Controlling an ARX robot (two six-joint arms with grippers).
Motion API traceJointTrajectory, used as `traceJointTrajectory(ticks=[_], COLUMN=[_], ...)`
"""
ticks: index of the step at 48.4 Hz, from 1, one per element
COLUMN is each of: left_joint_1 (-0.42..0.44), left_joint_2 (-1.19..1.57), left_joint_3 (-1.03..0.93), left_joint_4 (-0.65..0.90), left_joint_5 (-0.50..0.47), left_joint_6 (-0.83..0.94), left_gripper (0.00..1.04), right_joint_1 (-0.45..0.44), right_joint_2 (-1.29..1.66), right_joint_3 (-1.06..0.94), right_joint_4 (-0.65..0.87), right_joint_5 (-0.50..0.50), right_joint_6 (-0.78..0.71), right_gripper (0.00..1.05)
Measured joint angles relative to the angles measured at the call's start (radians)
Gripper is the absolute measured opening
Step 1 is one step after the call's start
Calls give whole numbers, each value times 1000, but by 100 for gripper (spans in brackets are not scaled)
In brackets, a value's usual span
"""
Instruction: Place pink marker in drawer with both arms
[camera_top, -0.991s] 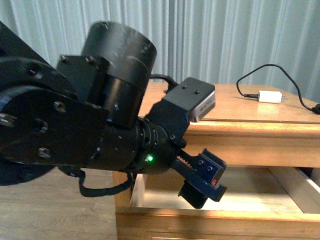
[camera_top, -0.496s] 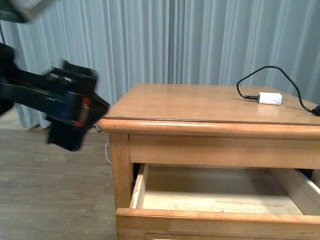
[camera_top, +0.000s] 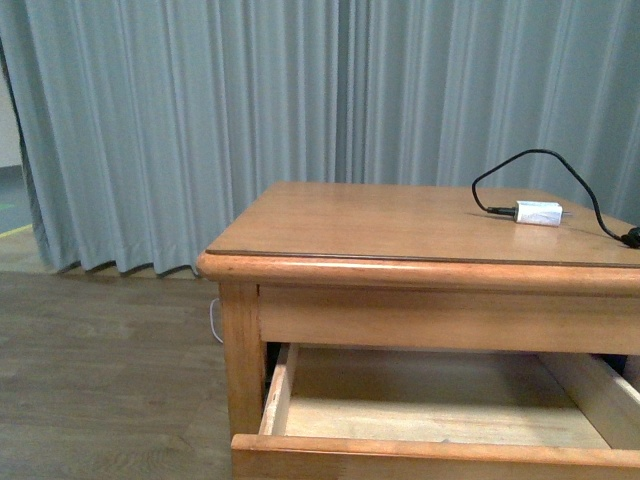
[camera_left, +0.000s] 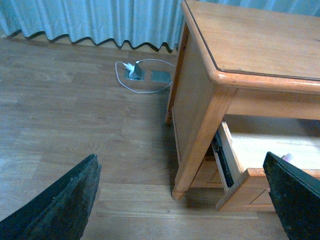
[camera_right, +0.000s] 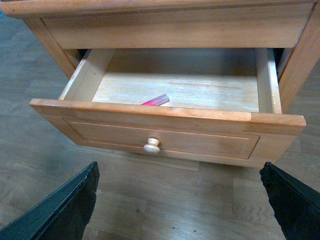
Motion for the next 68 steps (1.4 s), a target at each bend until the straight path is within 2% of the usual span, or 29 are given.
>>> traceJointTrajectory(ticks=[5, 7, 12, 15, 18, 20, 32, 66, 68], left_joint_1=[0, -4, 7, 19, 72, 99, 124, 125, 125], left_joint_2=[0, -16, -58, -85, -109, -123, -201, -409, -459], left_joint_3=[-3, -45, -124, -160, -192, -211, -288, -400, -400], left_joint_4=[4, 103, 229, 244, 246, 247, 250, 178, 119], left_joint_5=[-6, -60, -68, -60, 18, 35, 42, 41, 42], left_joint_6=[-8, 24, 62, 74, 82, 84, 93, 97, 97], left_gripper=[98, 90, 74, 63, 53, 45, 4, 4, 4], right_joint_1=[0, 0, 0, 0, 0, 0, 0, 0, 0], right_joint_2=[0, 0, 0, 0, 0, 0, 0, 0, 0], right_joint_3=[0, 0, 0, 0, 0, 0, 0, 0, 0], right_joint_4=[0, 0, 0, 0, 0, 0, 0, 0, 0], right_joint_5=[0, 0, 0, 0, 0, 0, 0, 0, 0], right_joint_6=[0, 0, 0, 0, 0, 0, 0, 0, 0], right_gripper=[96, 96, 96, 96, 96, 96, 96, 96, 96])
